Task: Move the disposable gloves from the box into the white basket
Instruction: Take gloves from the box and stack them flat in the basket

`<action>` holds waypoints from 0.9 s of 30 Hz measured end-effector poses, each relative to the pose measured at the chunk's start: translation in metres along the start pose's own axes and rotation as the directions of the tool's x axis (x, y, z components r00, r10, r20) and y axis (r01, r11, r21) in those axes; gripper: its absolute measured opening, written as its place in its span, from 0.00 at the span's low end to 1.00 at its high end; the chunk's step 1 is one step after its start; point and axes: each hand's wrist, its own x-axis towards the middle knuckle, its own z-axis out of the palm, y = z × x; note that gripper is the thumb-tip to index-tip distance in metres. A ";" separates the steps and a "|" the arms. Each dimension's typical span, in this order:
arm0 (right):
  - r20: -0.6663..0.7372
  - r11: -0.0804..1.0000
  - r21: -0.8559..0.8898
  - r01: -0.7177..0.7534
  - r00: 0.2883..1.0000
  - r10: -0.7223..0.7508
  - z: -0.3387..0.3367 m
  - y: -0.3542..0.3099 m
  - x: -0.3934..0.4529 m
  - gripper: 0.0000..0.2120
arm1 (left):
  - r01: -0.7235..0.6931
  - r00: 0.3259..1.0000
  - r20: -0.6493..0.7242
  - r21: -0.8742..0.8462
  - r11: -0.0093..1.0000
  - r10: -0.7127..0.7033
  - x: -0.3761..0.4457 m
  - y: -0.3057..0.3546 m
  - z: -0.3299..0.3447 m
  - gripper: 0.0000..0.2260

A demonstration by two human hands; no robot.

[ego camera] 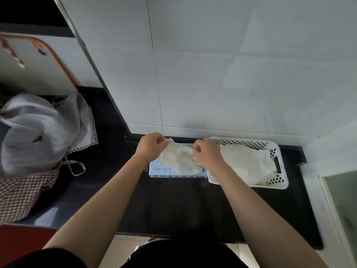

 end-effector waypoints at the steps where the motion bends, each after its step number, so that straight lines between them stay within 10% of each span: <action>1: -0.029 0.999 0.031 -0.011 1.000 0.012 -0.005 -0.001 0.001 0.05 | -0.006 1.000 -0.023 -0.012 1.000 0.006 0.002 0.001 -0.004 0.10; 7: -0.153 0.994 0.109 -0.009 0.988 0.026 -0.036 -0.010 0.001 0.10 | -0.061 0.998 -0.035 -0.204 0.977 0.055 0.008 0.023 -0.028 0.11; 14: 0.008 0.921 0.380 0.085 0.995 -0.095 -0.070 -0.038 -0.012 0.22 | -0.214 0.972 0.037 -0.273 0.938 0.233 0.003 0.059 -0.033 0.08; 18: -0.039 0.905 0.415 0.093 0.996 -0.085 -0.083 -0.057 -0.018 0.09 | -0.266 0.959 -0.002 -0.356 0.896 0.283 -0.002 0.083 -0.031 0.10; 23: -0.086 0.720 0.692 0.059 0.996 0.000 -0.103 -0.049 -0.026 0.09 | -0.140 0.925 0.244 -0.493 0.859 0.291 -0.004 0.083 -0.039 0.27; 27: -0.101 0.527 0.846 0.073 0.995 0.024 -0.118 -0.036 -0.032 0.11 | -0.139 0.921 0.283 -0.401 0.905 0.267 -0.006 0.081 -0.032 0.13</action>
